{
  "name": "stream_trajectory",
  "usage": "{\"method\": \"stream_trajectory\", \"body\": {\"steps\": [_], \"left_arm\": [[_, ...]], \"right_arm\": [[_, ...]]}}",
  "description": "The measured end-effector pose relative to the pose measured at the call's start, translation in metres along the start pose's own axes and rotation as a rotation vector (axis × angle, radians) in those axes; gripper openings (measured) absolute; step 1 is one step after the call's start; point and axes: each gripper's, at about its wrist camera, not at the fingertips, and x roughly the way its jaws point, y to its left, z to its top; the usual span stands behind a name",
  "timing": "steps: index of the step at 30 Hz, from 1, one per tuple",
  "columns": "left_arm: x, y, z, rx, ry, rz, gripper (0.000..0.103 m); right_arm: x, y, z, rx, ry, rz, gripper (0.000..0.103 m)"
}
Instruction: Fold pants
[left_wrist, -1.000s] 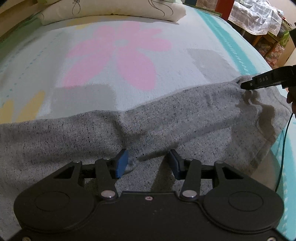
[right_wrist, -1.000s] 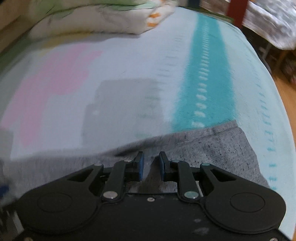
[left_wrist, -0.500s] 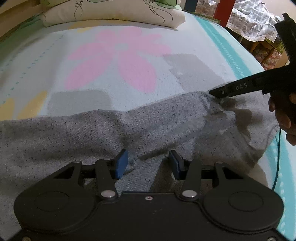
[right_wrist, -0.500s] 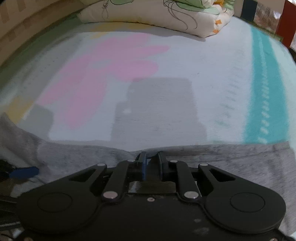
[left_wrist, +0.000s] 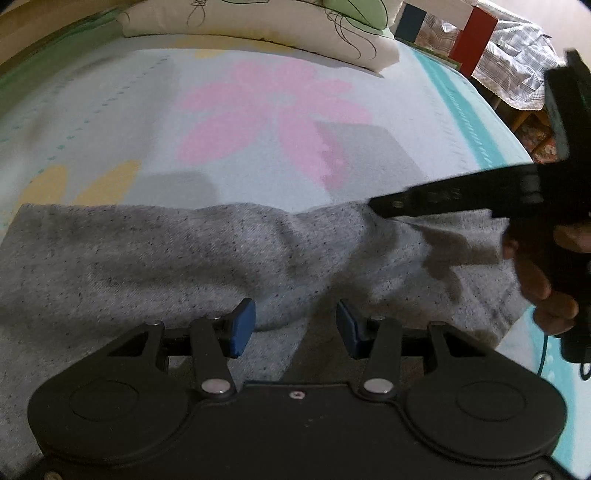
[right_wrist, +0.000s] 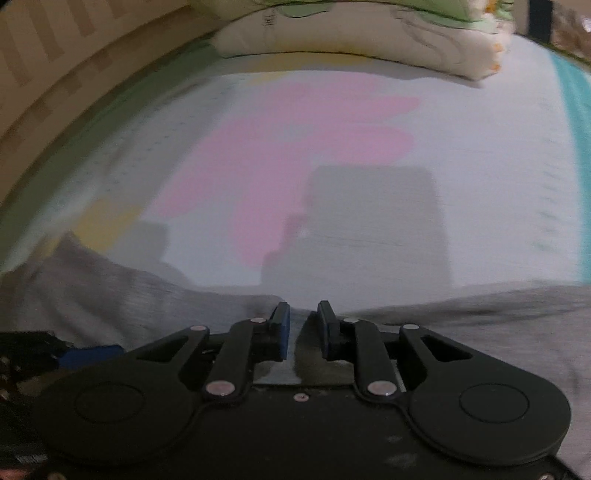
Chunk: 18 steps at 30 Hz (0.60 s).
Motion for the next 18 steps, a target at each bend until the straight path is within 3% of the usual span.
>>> {"method": "stream_trajectory", "body": {"steps": [4,8,14,18], "left_arm": [[-0.007,0.002,-0.003,0.012,0.005,0.012,0.054],[-0.015,0.014,-0.002,-0.019,-0.002,0.013,0.054],[-0.011,0.015,0.002,-0.030,0.022,0.019,0.055],[-0.013,0.008,0.007,-0.008,0.018,0.014,0.055]], "right_arm": [[-0.002,0.008,0.008,0.020,-0.065,-0.037,0.019],[-0.040,-0.002,-0.009,0.065,-0.128,-0.081,0.019],[-0.048,-0.018,-0.058,0.010,-0.023,-0.221,0.018],[-0.062,-0.026,-0.070,0.057,-0.013,-0.188,0.017]]}}
